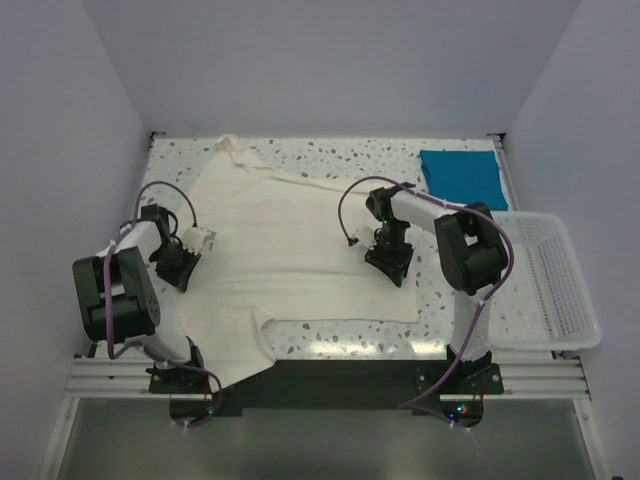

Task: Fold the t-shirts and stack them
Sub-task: Flatten the tshirt out, then fold the tshirt

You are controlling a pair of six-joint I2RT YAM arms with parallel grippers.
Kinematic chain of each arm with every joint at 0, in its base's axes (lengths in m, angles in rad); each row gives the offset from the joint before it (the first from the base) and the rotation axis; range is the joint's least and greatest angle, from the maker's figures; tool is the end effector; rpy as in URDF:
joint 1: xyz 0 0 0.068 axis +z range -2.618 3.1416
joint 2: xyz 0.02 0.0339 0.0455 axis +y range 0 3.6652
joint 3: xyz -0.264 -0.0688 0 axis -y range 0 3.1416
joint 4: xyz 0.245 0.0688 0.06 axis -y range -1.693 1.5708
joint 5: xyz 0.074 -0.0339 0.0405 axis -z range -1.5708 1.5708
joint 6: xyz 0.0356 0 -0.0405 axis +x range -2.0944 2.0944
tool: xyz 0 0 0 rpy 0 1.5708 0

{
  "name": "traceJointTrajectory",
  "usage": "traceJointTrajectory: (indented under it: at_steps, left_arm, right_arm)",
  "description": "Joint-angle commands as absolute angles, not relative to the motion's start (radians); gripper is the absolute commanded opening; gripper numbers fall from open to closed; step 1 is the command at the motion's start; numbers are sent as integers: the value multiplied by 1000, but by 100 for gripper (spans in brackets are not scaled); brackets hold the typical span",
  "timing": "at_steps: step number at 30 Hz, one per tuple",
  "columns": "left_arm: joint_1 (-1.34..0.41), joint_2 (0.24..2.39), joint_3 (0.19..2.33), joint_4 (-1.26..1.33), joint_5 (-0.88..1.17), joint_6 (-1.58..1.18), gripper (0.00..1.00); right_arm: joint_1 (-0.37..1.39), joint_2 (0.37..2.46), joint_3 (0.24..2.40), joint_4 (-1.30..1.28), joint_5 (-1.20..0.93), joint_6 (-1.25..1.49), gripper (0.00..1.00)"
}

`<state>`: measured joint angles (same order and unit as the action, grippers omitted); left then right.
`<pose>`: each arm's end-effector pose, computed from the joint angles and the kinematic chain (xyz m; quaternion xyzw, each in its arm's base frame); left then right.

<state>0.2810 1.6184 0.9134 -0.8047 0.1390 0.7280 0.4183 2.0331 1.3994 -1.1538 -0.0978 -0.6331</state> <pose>0.2557 0.0687 0.1551 0.2231 0.9718 -0.0460 0.0602 0.3158 0.1442 0.1462 0.4937 -0.8615 -0.0599 0.1022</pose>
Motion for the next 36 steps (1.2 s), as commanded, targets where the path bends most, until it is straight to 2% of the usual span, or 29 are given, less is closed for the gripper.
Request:
traceJointTrajectory:
  at_steps: [1,5,7,8,9,12,15,18,21,24,28,34,36]
  left_arm:
    - [304,1565,798,-876,63,820,20]
    - [305,1508,785,-960,96,879,18]
    - [324,1496,843,-1031,155,931,19]
    - [331,1499,883,-1051,226,942,22]
    - [336,1511,935,-1096,274,954,29]
    - [342,1621,1296,-1109,441,913,43]
    - [341,1782,1519,-1037,555,784,49]
    - [341,1943,1830,-933,595,634,52]
    - [337,2078,2000,-823,594,507,55]
    - [331,2157,2061,-696,588,407,57]
    - [302,2195,2043,-542,506,347,62]
    - [265,2229,2014,-433,454,321,62]
    - [256,2243,2006,-403,453,340,64]
  right_arm:
    - [439,1991,1335,-1153,-115,-653,44]
    - [475,1924,1299,-1213,-201,-692,44]
    - [472,1902,1368,-1314,-328,-713,44]
    - [465,1898,1405,-1350,-357,-715,44]
    - [444,1891,1446,-1351,-400,-703,45]
    - [384,1910,1699,-1272,-372,-602,46]
    - [341,1974,1852,-1142,-284,-526,46]
    - [327,2083,1978,-1053,-125,-528,49]
    - [313,2219,2110,-1043,-63,-563,52]
    - [307,2318,2206,-1045,-57,-581,54]
    - [308,2382,2247,-1031,-40,-618,57]
    - [310,2390,2168,-977,20,-649,57]
    - [310,2394,2145,-956,44,-657,52]
